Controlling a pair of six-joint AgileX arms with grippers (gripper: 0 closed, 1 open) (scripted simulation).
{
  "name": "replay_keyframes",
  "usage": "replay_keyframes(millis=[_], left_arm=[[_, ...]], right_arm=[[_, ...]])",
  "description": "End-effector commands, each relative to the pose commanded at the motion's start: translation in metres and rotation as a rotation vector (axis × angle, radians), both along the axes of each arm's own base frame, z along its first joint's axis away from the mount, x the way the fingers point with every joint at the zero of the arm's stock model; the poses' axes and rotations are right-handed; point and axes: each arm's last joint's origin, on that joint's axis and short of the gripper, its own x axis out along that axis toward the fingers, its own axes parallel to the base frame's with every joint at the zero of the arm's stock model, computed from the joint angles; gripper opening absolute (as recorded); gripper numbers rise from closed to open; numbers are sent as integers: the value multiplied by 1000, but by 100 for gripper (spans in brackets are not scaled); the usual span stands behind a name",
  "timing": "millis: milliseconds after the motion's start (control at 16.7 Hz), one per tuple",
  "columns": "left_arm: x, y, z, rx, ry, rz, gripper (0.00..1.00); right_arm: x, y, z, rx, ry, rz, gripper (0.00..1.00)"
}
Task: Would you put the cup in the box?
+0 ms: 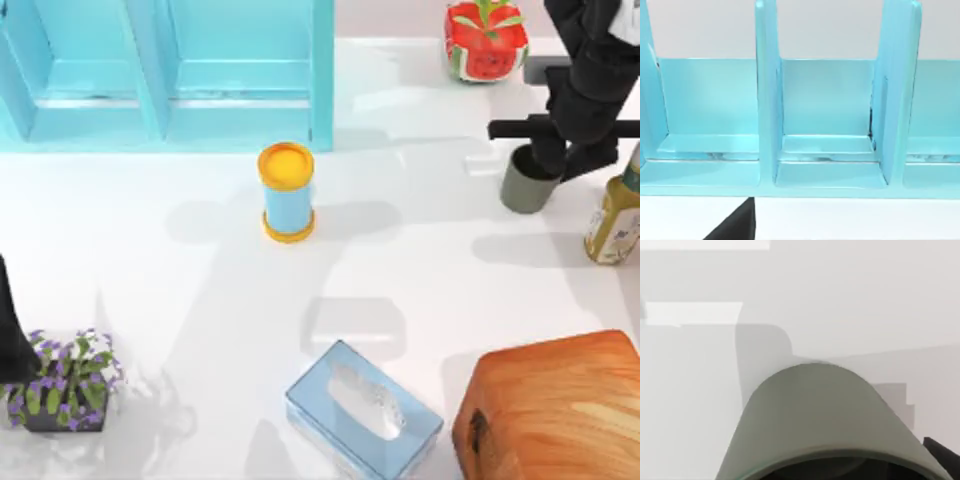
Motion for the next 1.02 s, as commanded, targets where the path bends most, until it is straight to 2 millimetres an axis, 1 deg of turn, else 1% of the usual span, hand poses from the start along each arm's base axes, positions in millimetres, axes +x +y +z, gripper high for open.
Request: replay_keyframes(millis=[60,120,180,240,300,360,480,540,660,780,840,900,960,1020], left_arm=[[0,0,0,0,0,0,100],[0,0,0,0,0,0,100],[0,0,0,0,0,0,100],[0,0,0,0,0,0,100],[0,0,0,0,0,0,100],[0,0,0,0,0,0,100],[0,0,0,0,0,0,100],[0,0,0,0,0,0,100],[0,0,0,0,0,0,100],[0,0,0,0,0,0,100],[0,0,0,0,0,0,100],[0,0,0,0,0,0,100],[0,0,0,0,0,0,100],[0,0,0,0,0,0,100]], right_arm=[[0,0,1,2,-5,1,0],[2,-4,9,14,-29,7,0],[5,-11,21,31,-73,14,0],[7,-23,38,49,-130,22,0],[8,-40,57,61,-187,30,0],[6,-61,74,63,-234,37,0],[-9,-110,103,43,-279,47,0],[-22,-135,112,24,-271,49,0],[-57,-183,123,-10,-209,43,0],[-97,-221,130,-31,-126,24,0],[-117,-234,133,-36,-85,13,0],[-135,-244,136,-39,-50,4,0],[-150,-250,139,-42,-21,0,0],[-161,-253,142,-43,0,1,0]])
